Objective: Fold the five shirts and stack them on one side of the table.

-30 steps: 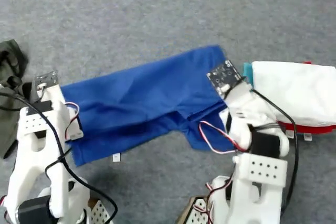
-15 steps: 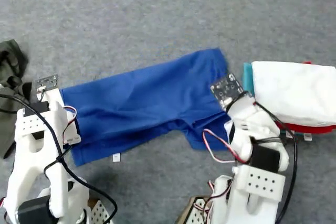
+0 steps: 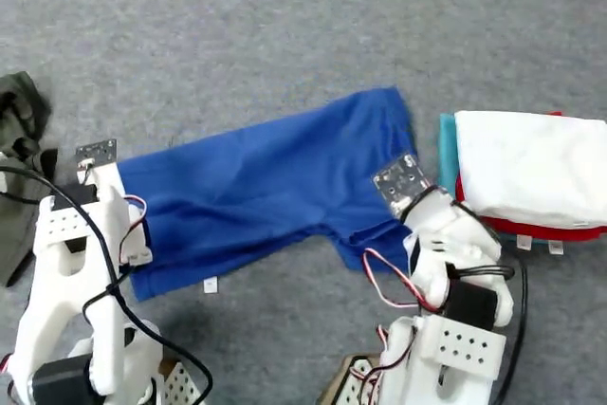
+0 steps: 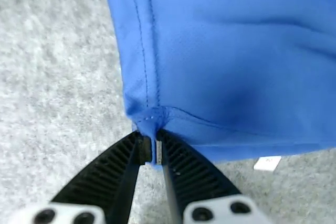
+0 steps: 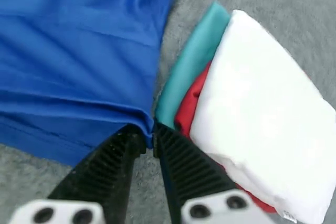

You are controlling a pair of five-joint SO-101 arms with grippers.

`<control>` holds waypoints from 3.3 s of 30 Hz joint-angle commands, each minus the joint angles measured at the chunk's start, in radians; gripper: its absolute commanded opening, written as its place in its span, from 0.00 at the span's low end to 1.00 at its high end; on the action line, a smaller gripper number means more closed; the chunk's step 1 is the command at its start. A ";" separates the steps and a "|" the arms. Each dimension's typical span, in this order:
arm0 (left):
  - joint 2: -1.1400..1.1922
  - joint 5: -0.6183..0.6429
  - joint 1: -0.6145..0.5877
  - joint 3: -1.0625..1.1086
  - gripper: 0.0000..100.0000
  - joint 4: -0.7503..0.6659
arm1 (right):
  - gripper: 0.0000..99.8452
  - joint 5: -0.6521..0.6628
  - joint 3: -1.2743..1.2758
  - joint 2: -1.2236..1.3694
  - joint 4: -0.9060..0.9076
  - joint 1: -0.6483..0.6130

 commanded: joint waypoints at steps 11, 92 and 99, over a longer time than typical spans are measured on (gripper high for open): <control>-0.024 -0.005 0.020 -0.123 0.25 0.186 | 0.23 0.106 -0.048 -0.013 0.063 0.038; 0.143 0.141 -0.074 -0.440 0.02 -0.064 | 0.00 -0.232 -1.440 1.414 0.264 -0.294; -0.346 0.066 0.006 0.014 0.02 -0.172 | 0.00 -0.143 -1.013 1.104 0.192 -0.306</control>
